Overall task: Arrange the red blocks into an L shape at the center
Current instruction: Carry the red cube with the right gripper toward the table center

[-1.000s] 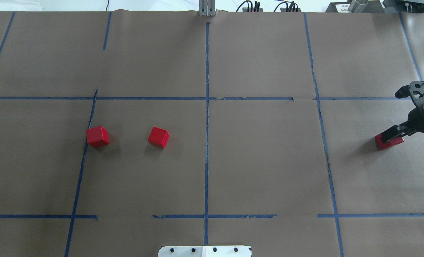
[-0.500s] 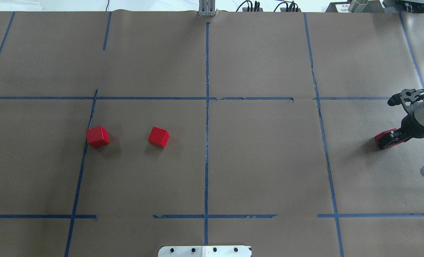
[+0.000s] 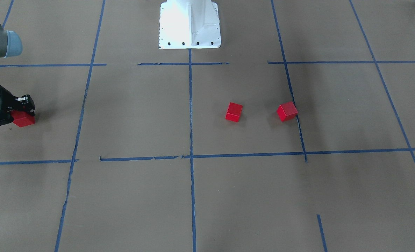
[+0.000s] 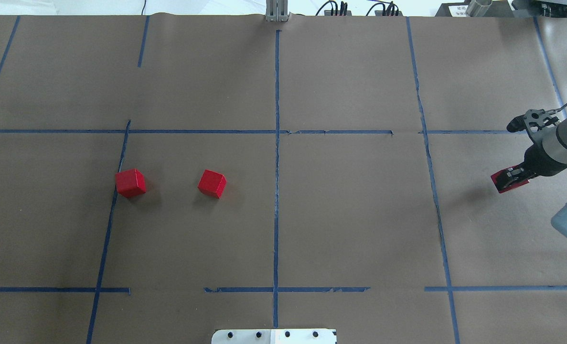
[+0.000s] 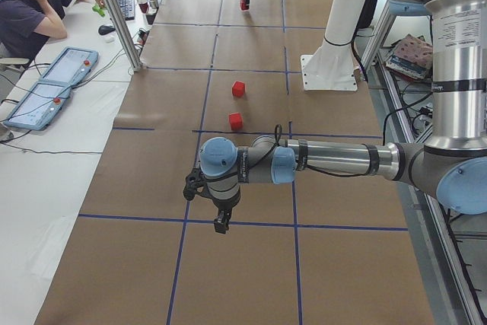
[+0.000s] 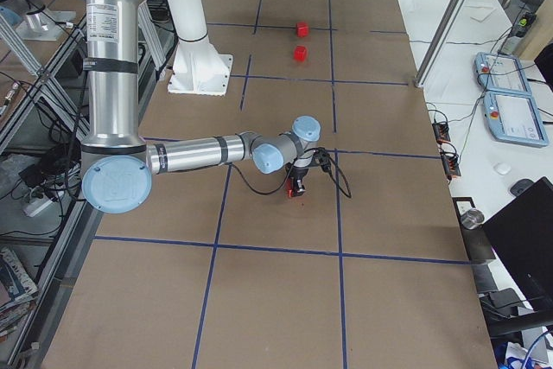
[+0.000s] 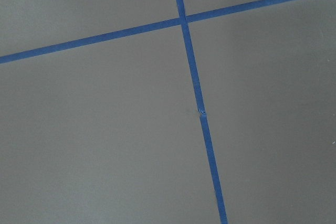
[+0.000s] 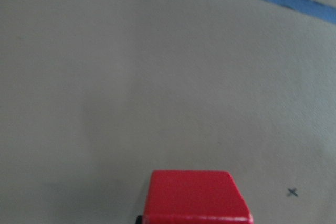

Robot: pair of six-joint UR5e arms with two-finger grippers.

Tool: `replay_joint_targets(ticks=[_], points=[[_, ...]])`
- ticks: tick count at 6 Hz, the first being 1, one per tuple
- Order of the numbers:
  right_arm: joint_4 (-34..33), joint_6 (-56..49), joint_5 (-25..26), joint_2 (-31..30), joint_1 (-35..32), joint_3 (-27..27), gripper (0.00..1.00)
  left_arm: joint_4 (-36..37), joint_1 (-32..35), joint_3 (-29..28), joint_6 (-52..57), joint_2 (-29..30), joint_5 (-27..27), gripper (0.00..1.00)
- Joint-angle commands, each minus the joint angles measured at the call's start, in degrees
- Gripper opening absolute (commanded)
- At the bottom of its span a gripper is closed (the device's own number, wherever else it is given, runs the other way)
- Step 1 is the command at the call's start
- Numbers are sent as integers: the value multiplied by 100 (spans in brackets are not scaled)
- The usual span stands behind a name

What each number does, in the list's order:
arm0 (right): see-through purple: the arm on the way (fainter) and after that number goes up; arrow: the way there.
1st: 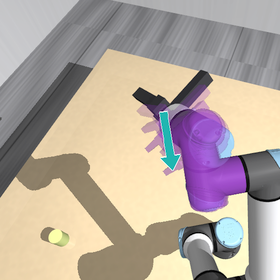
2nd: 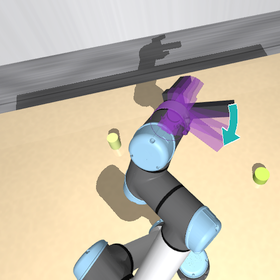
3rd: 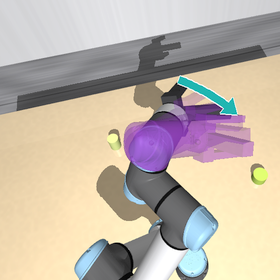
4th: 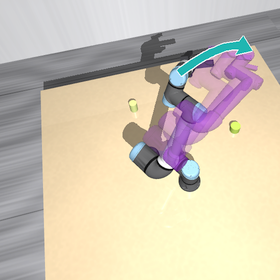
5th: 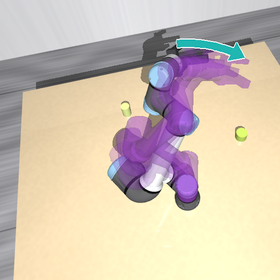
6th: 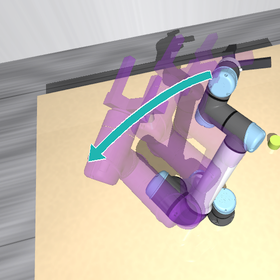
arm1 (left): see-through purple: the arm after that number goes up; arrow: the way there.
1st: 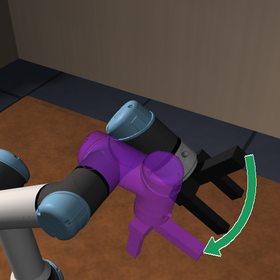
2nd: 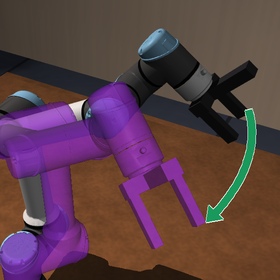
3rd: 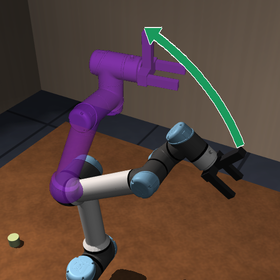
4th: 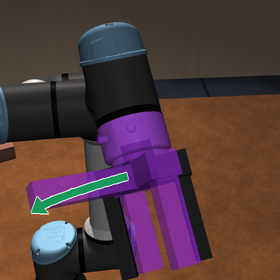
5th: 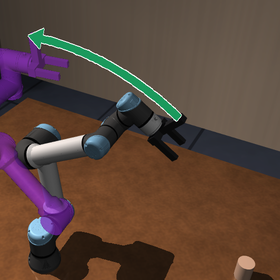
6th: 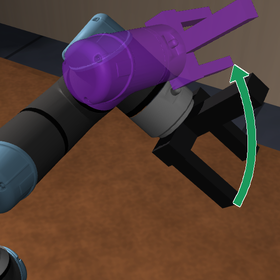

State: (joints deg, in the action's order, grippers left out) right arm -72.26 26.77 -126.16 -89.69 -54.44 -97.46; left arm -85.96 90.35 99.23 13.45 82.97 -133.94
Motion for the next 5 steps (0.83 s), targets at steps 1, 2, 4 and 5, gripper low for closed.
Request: replay_joint_targets(ticks=[1,2,4,5], points=[[-697,1218,-49,921,396,-474,16,0,0,0,0,0,0,100],[-1241,2209,30,1832,974,-450,16,0,0,0,0,0,0,100],[-1817,3784,826,3223,1950,-223,16,0,0,0,0,0,0,100],[-1809,4453,1135,3856,2312,196,17,0,0,-9,0,0,0,100]])
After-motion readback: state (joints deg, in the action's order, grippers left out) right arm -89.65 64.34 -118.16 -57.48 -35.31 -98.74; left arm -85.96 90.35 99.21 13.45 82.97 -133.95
